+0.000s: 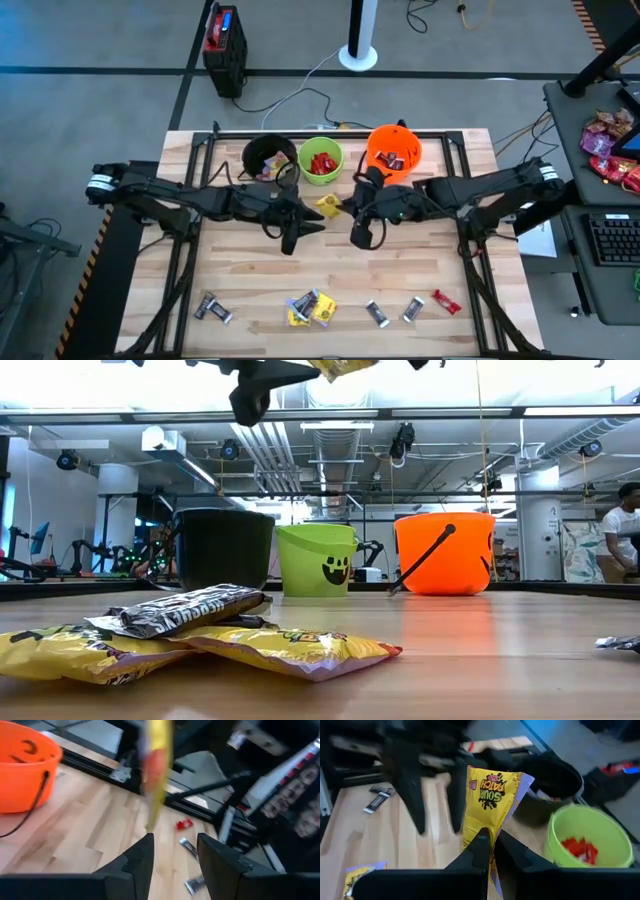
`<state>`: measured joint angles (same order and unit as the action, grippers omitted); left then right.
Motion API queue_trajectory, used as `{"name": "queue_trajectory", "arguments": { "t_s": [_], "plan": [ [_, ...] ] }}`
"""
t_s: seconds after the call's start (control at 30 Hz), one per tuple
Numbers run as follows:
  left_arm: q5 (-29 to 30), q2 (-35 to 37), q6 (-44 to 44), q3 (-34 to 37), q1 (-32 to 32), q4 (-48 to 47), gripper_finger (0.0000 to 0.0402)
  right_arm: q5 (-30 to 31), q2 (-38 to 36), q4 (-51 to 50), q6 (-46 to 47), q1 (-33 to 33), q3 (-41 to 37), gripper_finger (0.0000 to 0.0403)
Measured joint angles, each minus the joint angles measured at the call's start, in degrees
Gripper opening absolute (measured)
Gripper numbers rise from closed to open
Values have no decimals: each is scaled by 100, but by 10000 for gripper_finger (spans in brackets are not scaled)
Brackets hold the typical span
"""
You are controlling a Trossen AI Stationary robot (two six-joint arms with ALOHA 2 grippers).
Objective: Sort candy by brand, put in halloween buckets
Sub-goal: Put the yellow candy into the black bucket
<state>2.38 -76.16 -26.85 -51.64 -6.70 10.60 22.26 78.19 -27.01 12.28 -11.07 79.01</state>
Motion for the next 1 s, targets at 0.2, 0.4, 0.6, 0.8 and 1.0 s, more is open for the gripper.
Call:
{"name": "queue_trajectory", "arguments": {
  "t_s": [0.2, 0.4, 0.6, 0.8, 1.0],
  "plan": [
    [819, -53, -264, 0, 10, 100, 167, -171, 0, -89, -162, 146, 212, 12],
    [1002, 4, -109, 2, 50, 466, 196, -190, -15, -303, -145, 135, 323, 12],
    [908, -33, 480, 2, 56, 1093, 194, -278, 82, -286, -173, 138, 312, 12],
    [915, -53, 535, 0, 61, 973, 84, -275, 170, -264, -185, 136, 308, 12],
    [1046, -48, 276, 0, 74, 947, 14, -387, 139, -225, 12, 225, 308, 16]
  ]
}}
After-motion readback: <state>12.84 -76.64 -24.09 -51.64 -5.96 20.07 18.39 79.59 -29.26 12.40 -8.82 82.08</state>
